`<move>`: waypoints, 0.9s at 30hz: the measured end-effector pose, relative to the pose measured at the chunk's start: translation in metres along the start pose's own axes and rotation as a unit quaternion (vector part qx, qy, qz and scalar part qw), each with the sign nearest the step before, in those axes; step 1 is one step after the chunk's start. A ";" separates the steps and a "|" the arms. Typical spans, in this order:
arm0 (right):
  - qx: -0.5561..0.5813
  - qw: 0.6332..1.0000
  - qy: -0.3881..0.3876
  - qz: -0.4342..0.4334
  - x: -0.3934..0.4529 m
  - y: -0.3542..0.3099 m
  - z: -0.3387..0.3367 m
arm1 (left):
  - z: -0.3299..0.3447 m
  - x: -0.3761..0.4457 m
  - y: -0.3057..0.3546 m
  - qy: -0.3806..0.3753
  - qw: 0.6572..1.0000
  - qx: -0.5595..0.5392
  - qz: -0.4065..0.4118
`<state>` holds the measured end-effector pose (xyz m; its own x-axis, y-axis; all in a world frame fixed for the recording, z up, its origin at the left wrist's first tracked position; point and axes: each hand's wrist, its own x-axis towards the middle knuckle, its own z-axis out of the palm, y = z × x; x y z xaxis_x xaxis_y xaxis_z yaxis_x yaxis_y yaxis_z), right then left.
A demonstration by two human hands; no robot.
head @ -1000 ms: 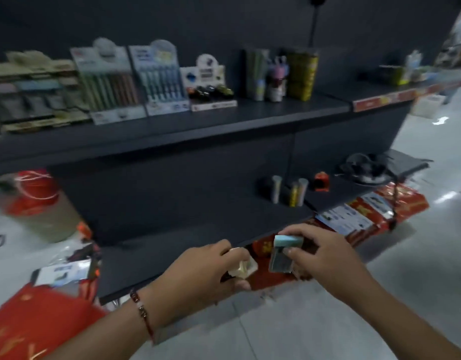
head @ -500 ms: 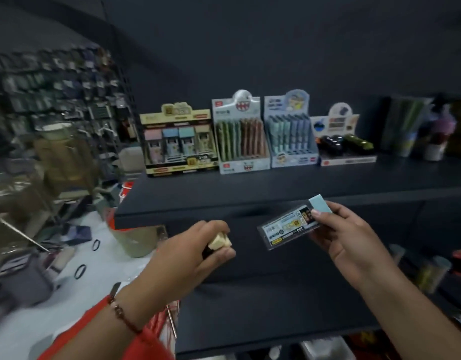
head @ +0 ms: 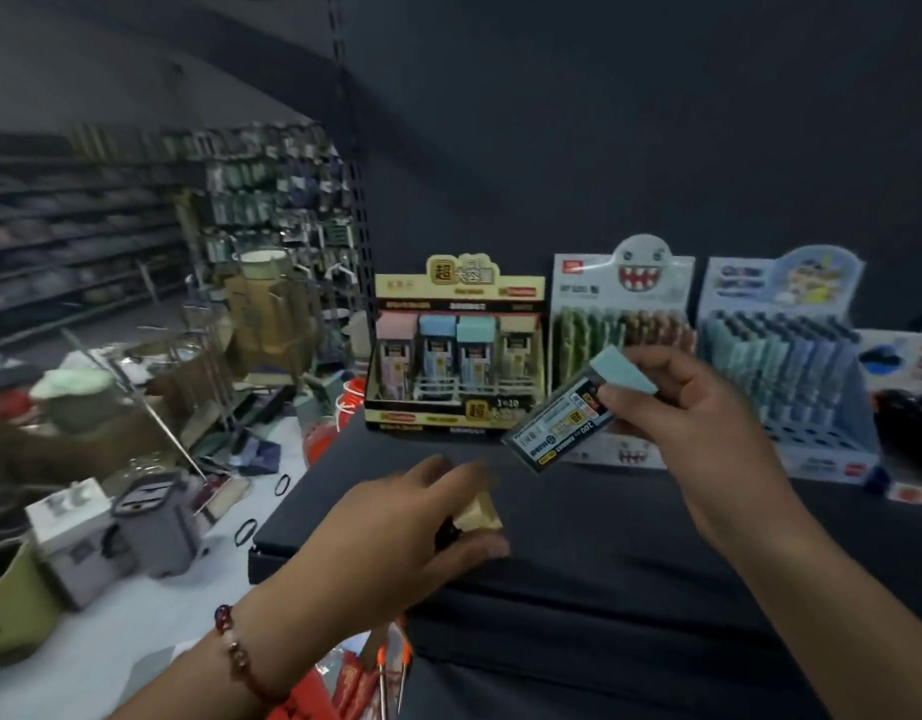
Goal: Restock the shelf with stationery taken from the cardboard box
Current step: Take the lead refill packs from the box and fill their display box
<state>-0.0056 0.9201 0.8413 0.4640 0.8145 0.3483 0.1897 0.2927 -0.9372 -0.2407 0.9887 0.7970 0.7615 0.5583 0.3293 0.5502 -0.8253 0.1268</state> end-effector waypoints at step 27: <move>-0.194 0.942 0.083 -0.259 0.117 0.039 0.100 | 0.022 0.076 -0.093 0.076 0.991 -0.042 0.105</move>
<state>-0.0309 1.0767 0.8440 0.3452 0.5137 0.7855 0.7157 0.3973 -0.5744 -0.2263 1.1103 0.7895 0.7915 0.3603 0.4936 0.3505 -0.9293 0.1163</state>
